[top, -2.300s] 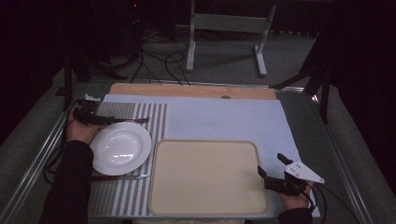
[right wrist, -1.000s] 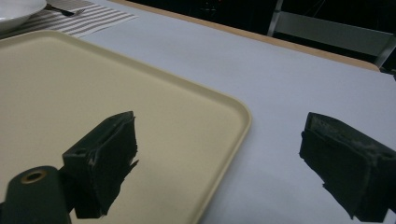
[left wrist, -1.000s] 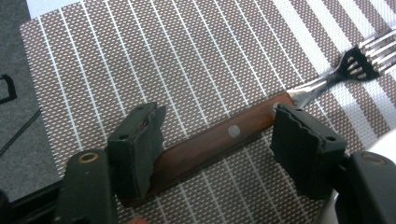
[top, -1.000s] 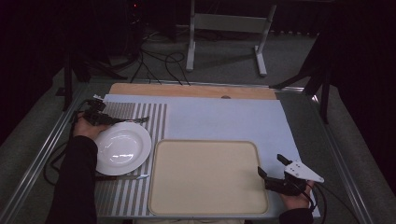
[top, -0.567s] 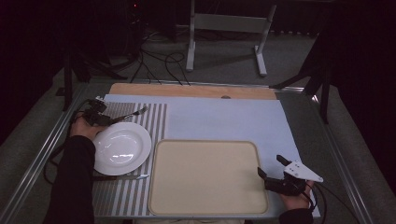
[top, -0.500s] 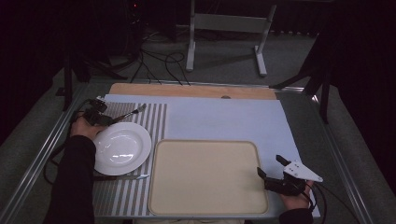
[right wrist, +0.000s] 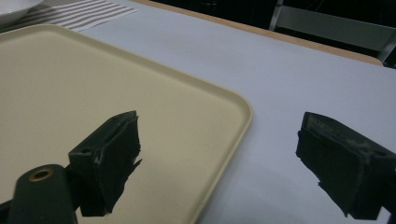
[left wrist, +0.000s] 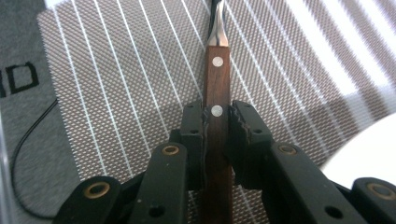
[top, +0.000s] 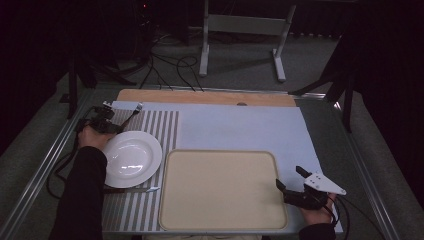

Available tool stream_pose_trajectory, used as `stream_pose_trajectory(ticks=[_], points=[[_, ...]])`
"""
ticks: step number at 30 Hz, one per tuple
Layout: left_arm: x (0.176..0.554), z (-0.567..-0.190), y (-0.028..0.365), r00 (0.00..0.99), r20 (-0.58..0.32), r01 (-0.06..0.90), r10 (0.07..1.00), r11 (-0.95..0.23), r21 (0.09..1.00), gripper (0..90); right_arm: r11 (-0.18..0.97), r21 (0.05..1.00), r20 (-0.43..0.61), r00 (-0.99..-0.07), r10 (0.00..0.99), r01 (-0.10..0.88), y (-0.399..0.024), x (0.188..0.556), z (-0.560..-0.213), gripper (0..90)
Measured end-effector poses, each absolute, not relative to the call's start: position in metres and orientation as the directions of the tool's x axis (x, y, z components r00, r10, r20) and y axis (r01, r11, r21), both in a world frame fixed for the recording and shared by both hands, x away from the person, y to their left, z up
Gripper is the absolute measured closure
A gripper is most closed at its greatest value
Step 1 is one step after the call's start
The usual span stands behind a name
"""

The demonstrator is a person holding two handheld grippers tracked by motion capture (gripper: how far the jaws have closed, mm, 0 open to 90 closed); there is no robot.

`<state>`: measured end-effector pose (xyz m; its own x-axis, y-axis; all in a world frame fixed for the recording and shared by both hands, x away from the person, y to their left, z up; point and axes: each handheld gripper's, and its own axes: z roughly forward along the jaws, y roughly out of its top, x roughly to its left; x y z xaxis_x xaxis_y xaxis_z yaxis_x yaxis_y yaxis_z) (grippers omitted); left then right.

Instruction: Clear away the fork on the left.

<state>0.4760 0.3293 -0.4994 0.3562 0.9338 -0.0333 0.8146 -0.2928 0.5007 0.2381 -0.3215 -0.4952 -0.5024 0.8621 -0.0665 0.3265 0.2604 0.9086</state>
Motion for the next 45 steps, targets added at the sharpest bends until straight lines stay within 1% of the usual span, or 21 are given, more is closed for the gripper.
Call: stream_pose_trajectory(ticks=[5, 7, 14, 16, 24, 38, 40, 45], points=[[0.466, -0.488, 0.335, 0.328, -0.059, 0.78, 0.943, -0.235, 0.58, 76.9, 0.259, 0.908, -0.063, -0.503, 0.862, 0.33, -0.321, 0.238, -0.495, 13.1], [0.461, -0.484, 0.338, 0.315, -0.105, 0.763, 0.943, -0.186, 0.619, 76.9, 0.259, 0.909, -0.064, -0.503, 0.862, 0.328, -0.321, 0.238, -0.495, 13.2], [0.449, -0.48, 0.338, 0.31, -0.119, 0.735, 0.943, -0.158, 0.659, 77.0, 0.256, 0.908, -0.06, -0.504, 0.862, 0.331, -0.321, 0.238, -0.495, 13.7], [0.444, -0.477, 0.339, 0.307, -0.141, 0.723, 0.941, -0.135, 0.678, 77.0, 0.257, 0.909, -0.061, -0.506, 0.86, 0.328, -0.32, 0.238, -0.495, 13.7], [0.429, -0.469, 0.333, 0.313, -0.17, 0.685, 0.934, -0.098, 0.721, 77.0, 0.256, 0.909, -0.058, -0.509, 0.859, 0.328, -0.32, 0.238, -0.494, 13.7], [0.41, -0.445, 0.316, 0.321, -0.151, 0.633, 0.935, -0.093, 0.768, 76.9, 0.252, 0.912, -0.053, -0.515, 0.856, 0.324, -0.318, 0.238, -0.494, 13.6], [0.408, -0.443, 0.312, 0.33, -0.128, 0.627, 0.935, -0.116, 0.77, 76.9, 0.251, 0.912, -0.053, -0.515, 0.855, 0.323, -0.318, 0.238, -0.494, 13.6], [0.401, -0.439, 0.305, 0.334, -0.119, 0.608, 0.935, -0.118, 0.785, 76.9, 0.25, 0.913, -0.052, -0.515, 0.856, 0.324, -0.318, 0.238, -0.494, 13.6]])
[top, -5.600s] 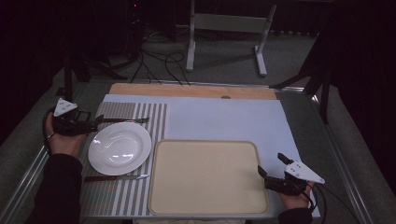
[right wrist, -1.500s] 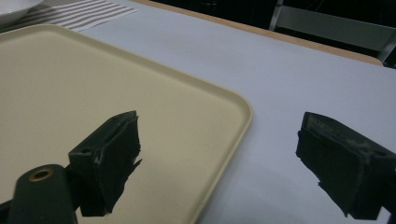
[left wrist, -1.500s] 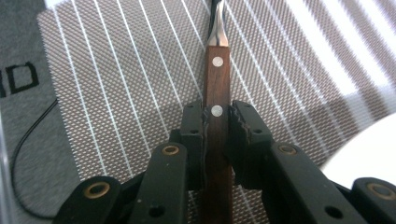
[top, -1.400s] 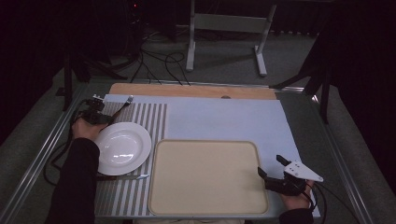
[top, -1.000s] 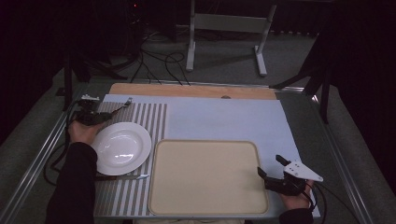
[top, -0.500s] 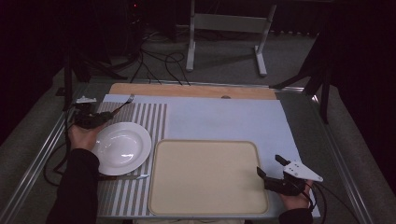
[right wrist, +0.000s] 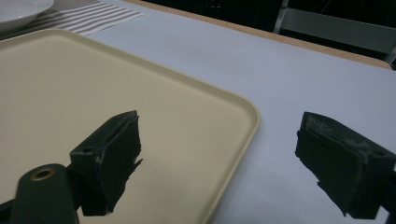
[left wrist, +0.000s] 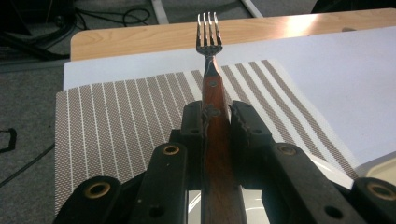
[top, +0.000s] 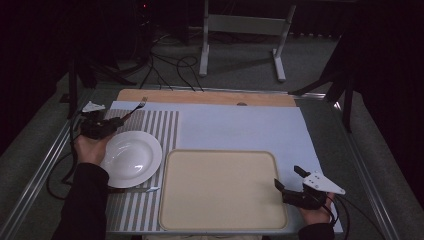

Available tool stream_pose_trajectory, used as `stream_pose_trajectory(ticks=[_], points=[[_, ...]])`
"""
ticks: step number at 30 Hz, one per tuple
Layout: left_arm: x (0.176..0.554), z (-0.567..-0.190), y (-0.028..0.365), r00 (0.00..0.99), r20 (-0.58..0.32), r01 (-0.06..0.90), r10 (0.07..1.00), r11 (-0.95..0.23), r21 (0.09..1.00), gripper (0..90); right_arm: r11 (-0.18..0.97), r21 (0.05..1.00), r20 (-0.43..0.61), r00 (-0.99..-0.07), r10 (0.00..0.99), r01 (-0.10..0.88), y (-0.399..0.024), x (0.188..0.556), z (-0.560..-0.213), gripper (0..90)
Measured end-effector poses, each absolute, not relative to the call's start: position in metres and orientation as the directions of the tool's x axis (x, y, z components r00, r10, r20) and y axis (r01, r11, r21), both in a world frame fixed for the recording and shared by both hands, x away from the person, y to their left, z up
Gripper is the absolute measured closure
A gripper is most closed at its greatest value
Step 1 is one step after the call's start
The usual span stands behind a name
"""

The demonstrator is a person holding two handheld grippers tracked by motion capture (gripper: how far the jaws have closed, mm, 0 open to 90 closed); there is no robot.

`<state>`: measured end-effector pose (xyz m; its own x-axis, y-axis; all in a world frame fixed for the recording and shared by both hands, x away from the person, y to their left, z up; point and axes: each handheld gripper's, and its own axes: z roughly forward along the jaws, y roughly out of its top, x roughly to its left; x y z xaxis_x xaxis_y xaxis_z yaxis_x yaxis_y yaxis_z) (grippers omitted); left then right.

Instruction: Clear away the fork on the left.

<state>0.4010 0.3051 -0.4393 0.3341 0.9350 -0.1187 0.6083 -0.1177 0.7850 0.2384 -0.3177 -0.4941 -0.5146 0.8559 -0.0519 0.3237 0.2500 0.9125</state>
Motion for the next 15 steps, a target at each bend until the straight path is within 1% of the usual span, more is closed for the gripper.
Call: stream_pose_trajectory(ticks=[12, 15], points=[[0.386, -0.436, 0.292, 0.328, -0.111, 0.577, 0.938, -0.105, 0.81, 76.9, 0.249, 0.912, -0.05, -0.515, 0.856, 0.325, -0.318, 0.239, -0.494, 13.6], [0.383, -0.437, 0.291, 0.33, -0.129, 0.569, 0.935, -0.088, 0.818, 76.9, 0.25, 0.912, -0.051, -0.516, 0.855, 0.324, -0.318, 0.239, -0.494, 13.6]])
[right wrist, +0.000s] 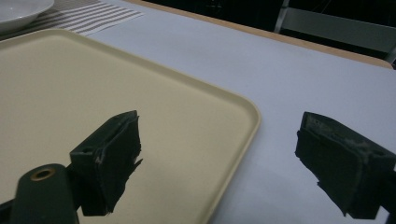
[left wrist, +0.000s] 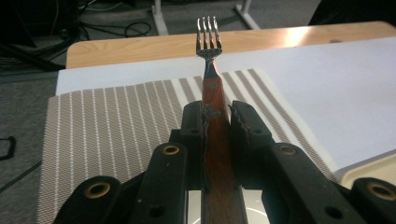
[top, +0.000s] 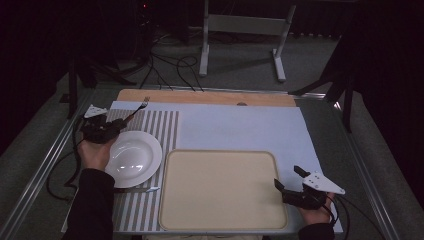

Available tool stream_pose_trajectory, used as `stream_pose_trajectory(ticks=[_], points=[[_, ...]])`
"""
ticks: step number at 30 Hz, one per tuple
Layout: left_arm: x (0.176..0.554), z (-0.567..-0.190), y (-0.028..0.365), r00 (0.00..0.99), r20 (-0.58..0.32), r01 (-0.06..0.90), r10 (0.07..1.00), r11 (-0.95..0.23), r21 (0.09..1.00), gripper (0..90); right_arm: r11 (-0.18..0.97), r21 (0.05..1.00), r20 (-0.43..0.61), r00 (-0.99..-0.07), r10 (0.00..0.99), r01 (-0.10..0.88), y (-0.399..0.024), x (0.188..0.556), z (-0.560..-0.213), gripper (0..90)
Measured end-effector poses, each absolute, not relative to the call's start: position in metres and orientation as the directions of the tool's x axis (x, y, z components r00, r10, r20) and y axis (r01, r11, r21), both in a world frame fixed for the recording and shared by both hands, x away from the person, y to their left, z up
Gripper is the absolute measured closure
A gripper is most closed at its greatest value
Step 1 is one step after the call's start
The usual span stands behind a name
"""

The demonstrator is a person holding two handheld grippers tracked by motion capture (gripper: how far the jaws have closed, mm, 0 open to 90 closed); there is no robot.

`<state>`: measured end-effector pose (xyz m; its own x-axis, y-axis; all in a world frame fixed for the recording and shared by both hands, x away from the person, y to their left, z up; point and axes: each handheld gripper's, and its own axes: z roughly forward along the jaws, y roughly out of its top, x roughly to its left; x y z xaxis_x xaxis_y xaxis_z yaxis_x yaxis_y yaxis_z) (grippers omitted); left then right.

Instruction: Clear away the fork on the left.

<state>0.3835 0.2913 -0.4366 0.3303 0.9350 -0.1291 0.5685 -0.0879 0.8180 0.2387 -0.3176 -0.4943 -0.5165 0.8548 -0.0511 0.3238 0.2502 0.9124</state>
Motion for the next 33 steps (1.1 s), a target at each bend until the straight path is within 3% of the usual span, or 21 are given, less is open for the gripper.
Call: stream_pose_trajectory(ticks=[33], points=[[0.352, -0.452, 0.256, 0.358, -0.108, 0.53, 0.927, -0.107, 0.841, 76.9, 0.254, 0.913, -0.056, -0.518, 0.854, 0.319, -0.318, 0.239, -0.493, 13.7]])
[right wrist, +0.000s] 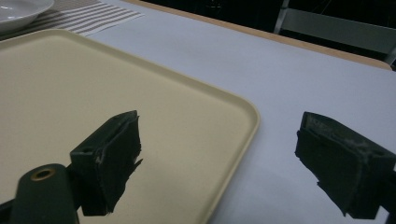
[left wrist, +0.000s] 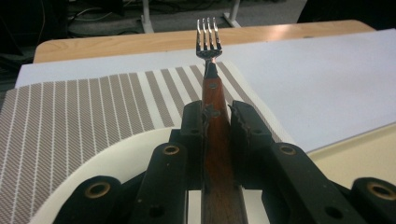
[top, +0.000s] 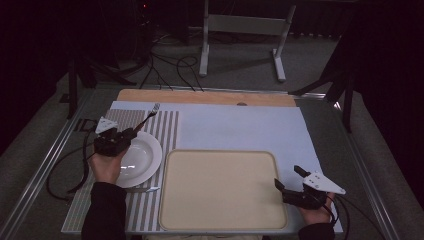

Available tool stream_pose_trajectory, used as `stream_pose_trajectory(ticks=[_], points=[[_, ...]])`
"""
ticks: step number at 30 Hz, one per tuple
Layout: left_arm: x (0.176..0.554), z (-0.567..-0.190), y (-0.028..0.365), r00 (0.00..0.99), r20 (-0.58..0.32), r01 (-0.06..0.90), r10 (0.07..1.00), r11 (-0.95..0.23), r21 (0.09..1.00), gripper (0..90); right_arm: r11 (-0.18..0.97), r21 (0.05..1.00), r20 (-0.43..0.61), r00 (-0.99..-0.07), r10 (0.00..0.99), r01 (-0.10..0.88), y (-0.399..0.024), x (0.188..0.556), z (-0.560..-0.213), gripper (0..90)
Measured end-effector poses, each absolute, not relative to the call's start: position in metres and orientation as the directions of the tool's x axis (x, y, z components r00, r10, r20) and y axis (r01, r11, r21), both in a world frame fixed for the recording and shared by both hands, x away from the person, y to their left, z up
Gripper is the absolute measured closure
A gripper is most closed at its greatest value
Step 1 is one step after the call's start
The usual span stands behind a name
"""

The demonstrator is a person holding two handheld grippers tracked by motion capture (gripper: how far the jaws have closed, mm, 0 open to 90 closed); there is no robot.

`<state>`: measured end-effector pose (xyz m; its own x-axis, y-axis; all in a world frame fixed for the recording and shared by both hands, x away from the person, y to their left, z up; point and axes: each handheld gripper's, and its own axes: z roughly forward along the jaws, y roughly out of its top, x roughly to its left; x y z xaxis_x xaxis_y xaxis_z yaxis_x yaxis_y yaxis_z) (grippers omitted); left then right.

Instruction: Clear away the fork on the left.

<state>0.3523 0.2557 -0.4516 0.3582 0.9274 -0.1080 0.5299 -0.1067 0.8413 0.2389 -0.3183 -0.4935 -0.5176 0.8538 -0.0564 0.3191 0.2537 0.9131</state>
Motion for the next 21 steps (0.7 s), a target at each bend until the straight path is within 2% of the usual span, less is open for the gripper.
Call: stream_pose_trajectory(ticks=[12, 21], points=[[0.336, -0.458, 0.236, 0.366, -0.125, 0.507, 0.922, -0.085, 0.858, 76.9, 0.254, 0.913, -0.056, -0.518, 0.854, 0.32, -0.318, 0.239, -0.494, 13.6], [0.324, -0.462, 0.229, 0.355, -0.103, 0.497, 0.929, -0.094, 0.863, 76.9, 0.255, 0.912, -0.056, -0.52, 0.852, 0.32, -0.318, 0.239, -0.494, 13.6]])
